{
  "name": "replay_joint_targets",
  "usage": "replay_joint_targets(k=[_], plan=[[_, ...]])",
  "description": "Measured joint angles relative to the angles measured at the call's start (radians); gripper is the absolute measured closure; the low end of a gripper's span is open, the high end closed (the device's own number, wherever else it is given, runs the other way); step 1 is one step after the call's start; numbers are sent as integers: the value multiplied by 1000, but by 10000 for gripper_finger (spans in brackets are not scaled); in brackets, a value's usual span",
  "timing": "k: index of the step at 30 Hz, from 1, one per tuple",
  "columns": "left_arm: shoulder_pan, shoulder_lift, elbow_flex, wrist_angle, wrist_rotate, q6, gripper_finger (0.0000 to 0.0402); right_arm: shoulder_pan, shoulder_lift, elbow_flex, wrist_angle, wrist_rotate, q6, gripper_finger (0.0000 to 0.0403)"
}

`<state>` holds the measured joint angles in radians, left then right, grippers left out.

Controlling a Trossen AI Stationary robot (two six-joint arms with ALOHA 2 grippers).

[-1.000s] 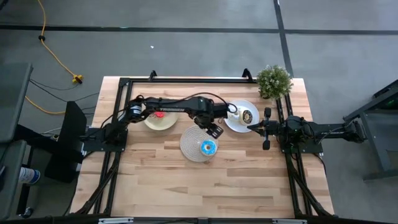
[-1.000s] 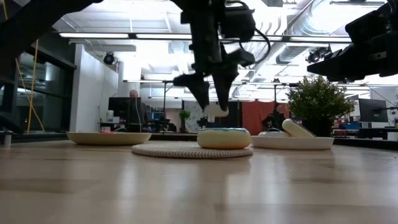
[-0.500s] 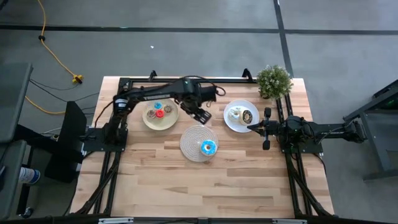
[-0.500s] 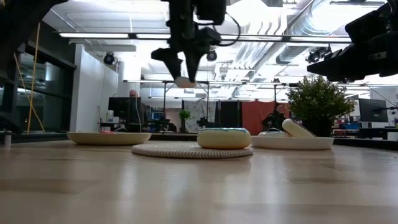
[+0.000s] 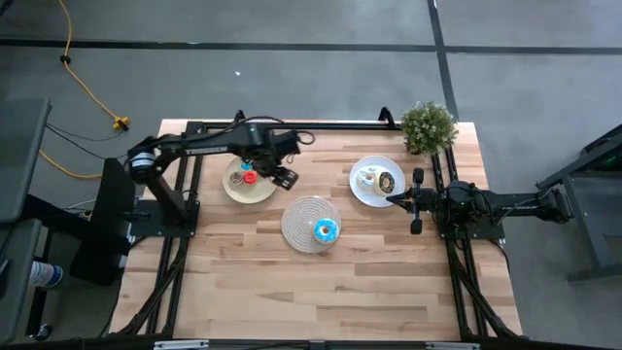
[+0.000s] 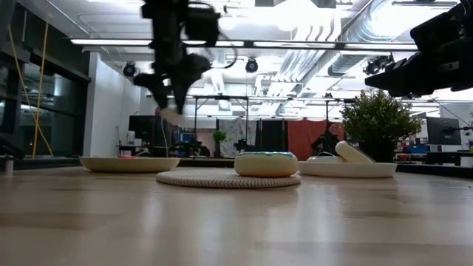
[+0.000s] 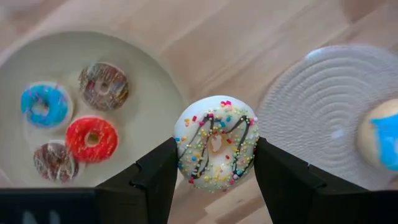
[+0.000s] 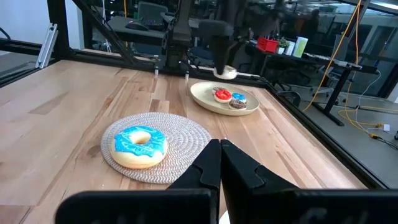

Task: Pick & Place donuts
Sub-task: Put the small white donut on the brown plate

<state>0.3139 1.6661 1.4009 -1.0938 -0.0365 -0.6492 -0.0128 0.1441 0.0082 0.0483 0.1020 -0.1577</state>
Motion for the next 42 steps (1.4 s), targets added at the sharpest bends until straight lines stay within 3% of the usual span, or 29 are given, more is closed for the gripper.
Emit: replay_joint_targets(k=[6, 15, 33, 42], plan=[[34, -83, -204, 118, 31, -14, 206, 0, 0, 0, -1, -1, 0, 402], [85, -88, -371, 266, 56, -10, 206, 0, 0, 0, 0, 0, 0, 402], [134, -85, -474, 400, 45, 56, 206, 0, 0, 0, 0, 0, 0, 402], [141, -74, -481, 419, 46, 162, 206, 0, 1, 0, 0, 0, 0, 402]])
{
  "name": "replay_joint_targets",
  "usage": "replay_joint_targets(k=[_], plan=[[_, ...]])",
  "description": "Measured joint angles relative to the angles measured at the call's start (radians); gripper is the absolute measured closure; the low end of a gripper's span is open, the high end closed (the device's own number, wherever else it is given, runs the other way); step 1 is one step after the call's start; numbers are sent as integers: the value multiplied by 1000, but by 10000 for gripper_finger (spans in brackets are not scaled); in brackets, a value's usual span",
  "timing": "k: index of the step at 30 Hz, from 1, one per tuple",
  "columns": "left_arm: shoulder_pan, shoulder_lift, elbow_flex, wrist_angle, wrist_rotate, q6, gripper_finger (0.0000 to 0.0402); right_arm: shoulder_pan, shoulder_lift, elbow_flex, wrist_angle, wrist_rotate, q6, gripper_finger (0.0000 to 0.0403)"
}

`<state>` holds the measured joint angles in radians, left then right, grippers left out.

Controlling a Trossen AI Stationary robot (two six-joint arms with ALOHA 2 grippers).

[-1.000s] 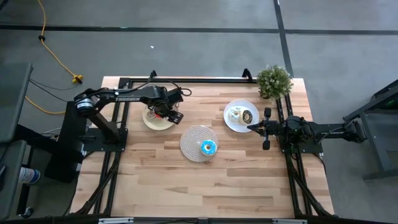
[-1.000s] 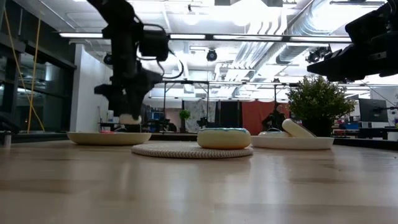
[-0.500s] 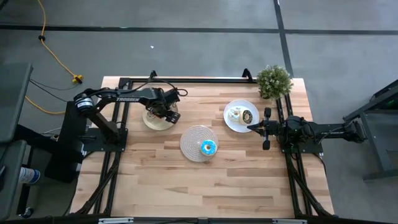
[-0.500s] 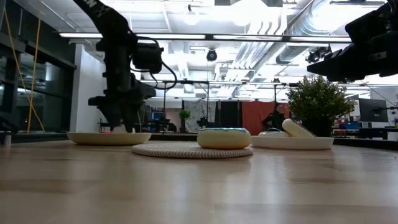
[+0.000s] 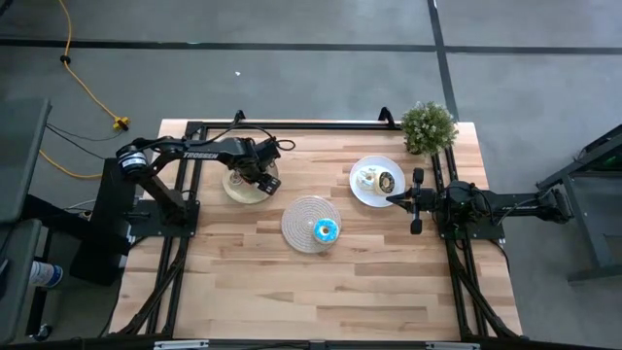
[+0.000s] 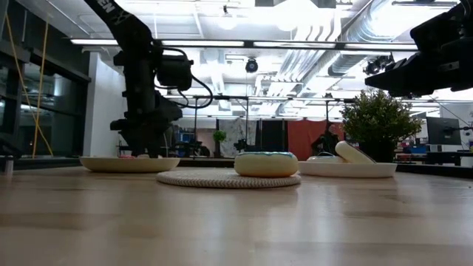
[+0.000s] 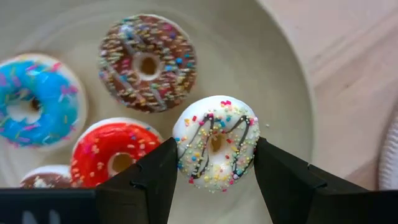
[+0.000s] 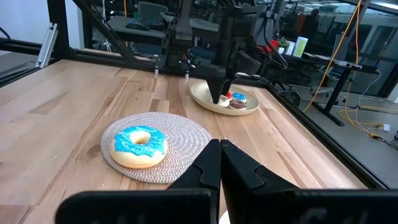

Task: Pick & Place donuts
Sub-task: Put the small white donut on the brown plate, then put the large blue donut on the white plate

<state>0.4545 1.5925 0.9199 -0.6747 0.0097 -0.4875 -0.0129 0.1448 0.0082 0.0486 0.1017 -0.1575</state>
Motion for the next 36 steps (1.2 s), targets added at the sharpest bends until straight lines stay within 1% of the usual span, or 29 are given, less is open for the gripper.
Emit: replay_joint_targets(k=[4, 6, 9, 15, 18, 22, 28, 32, 36], plan=[[-1, 0, 0, -4, 13, 37, 205, 0, 0, 0, 0, 0, 0, 402], [-3, 0, 0, -6, 14, 39, 197, 0, 0, 0, 0, 0, 0, 402], [-3, 0, 0, -8, 7, 39, 172, 0, 0, 0, 0, 0, 0, 402], [-3, 0, 1, -8, -6, 39, 104, 0, 0, 0, 0, 0, 0, 402], [-3, 0, 3, -7, 7, 57, 86, 0, 0, 0, 0, 0, 0, 402], [-3, 0, 35, -25, 33, 93, 83, 0, 0, 0, 0, 0, 0, 402], [-3, 0, 124, -86, 42, 153, 93, 0, 0, 0, 0, 0, 0, 402], [-9, 0, 199, -124, 91, 245, 100, 0, 0, 0, 0, 0, 0, 402], [-31, 0, 276, -133, 150, 382, 103, 0, 0, 0, 0, 0, 0, 402]])
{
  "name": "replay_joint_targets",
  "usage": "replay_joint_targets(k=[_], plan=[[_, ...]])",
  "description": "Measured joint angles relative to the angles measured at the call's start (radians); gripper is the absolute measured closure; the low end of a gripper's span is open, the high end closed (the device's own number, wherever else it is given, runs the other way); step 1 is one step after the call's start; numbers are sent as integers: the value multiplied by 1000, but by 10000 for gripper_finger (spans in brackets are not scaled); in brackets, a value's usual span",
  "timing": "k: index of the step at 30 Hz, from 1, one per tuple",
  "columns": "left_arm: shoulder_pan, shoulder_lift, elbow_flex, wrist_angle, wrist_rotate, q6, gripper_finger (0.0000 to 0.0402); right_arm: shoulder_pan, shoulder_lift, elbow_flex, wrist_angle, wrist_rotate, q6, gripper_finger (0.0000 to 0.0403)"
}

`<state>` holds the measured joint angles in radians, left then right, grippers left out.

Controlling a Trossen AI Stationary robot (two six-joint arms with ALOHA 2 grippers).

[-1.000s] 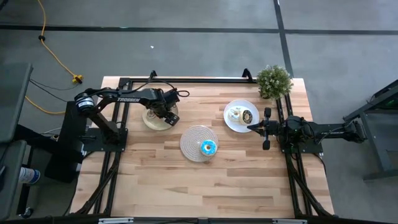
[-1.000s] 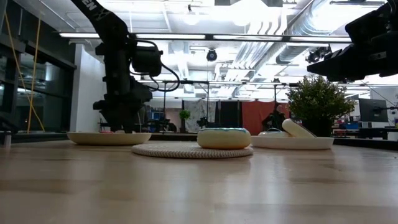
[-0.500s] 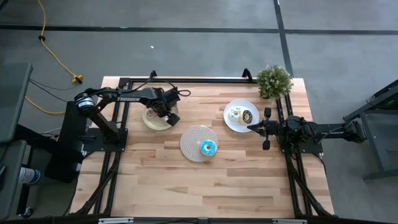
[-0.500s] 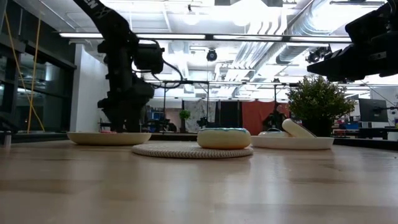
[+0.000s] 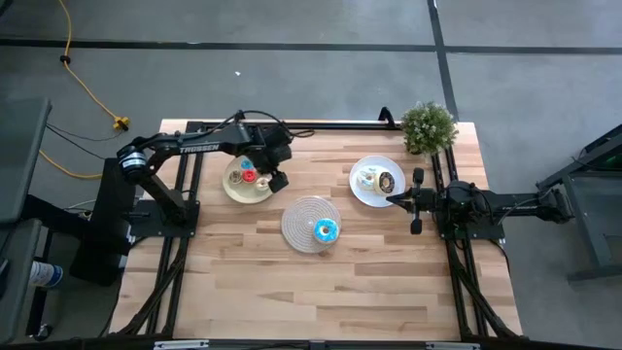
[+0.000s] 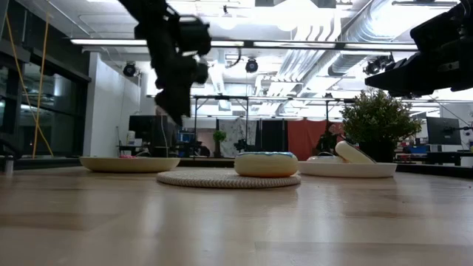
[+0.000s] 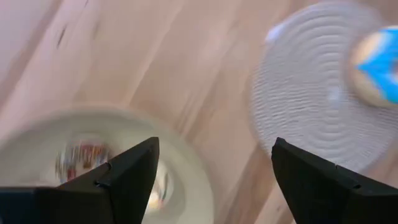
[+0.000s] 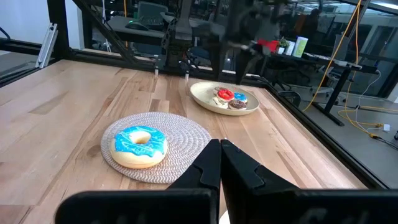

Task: Pick & Place donuts
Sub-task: Put the large blue donut on the white plate

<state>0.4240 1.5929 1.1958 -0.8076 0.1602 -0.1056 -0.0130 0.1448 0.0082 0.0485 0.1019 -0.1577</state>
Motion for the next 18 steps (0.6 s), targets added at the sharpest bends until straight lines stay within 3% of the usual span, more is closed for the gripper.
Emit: replay_joint_targets(k=[7, 18], plan=[[-61, 0, 120, 3, 33, 193, 103, 0, 0, 0, 0, 0, 0, 402], [-193, 42, 206, -39, 63, 305, 103, 0, 0, 0, 0, 0, 0, 402]])
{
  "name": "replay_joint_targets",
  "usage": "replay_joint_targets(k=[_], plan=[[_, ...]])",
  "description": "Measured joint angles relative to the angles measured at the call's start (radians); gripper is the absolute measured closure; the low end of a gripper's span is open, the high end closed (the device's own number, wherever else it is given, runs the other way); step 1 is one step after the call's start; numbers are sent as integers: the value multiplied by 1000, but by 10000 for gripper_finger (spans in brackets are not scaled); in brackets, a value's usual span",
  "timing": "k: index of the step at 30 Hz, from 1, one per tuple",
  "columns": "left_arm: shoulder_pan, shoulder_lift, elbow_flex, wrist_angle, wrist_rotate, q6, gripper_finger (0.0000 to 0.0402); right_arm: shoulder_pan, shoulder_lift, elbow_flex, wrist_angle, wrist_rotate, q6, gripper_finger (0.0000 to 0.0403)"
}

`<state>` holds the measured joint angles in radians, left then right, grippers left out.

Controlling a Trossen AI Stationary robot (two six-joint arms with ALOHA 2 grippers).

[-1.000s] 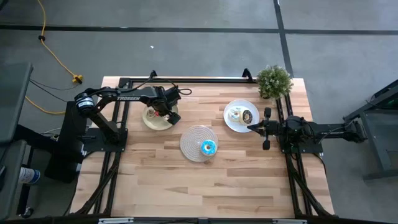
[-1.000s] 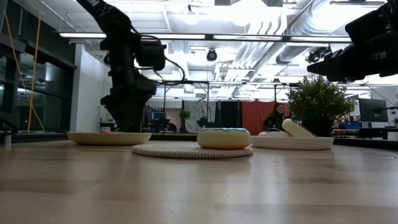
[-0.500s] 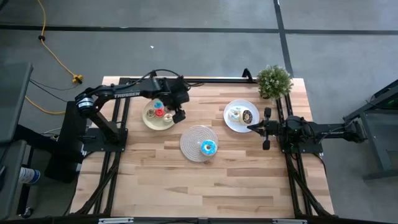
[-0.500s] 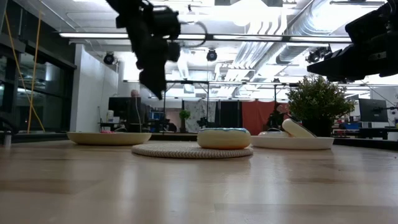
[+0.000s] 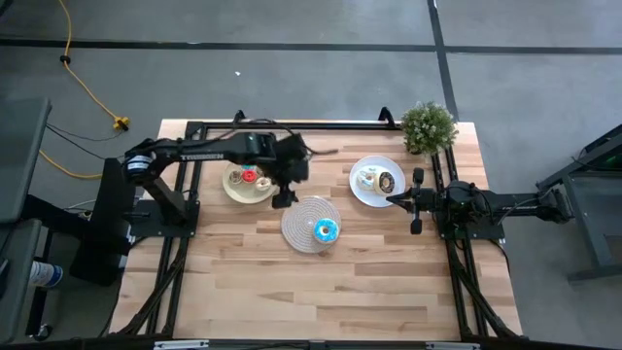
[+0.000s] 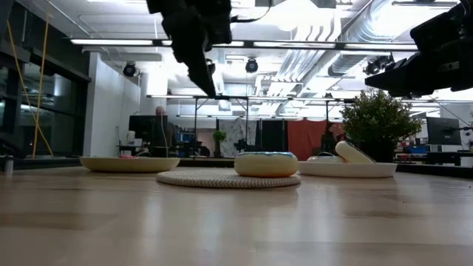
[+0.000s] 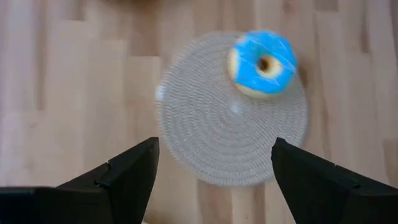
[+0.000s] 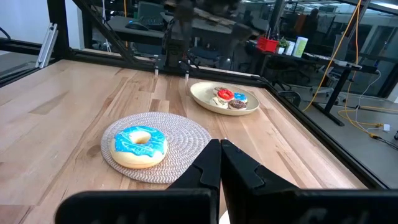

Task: Pick & Place donuts
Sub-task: Put the large blue donut on the white plate

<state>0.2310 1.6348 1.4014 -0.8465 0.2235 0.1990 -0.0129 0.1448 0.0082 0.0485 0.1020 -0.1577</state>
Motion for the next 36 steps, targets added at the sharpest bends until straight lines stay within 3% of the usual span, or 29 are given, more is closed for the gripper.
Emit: replay_joint_targets(k=[9, 18, 25, 31, 36], plan=[[-123, 125, 75, -29, 14, 219, 103, 0, 0, 0, 0, 0, 0, 402], [-227, 186, 96, 38, -6, 348, 103, 0, 0, 0, 0, 0, 0, 402], [-300, 228, 100, 104, -7, 532, 103, 0, 0, 0, 0, 0, 0, 402], [-333, 277, 96, 146, -136, 671, 103, 0, 3, 0, 1, 0, 0, 402], [-331, 318, 98, 164, -152, 686, 103, 0, 13, 0, -2, 0, 0, 402]])
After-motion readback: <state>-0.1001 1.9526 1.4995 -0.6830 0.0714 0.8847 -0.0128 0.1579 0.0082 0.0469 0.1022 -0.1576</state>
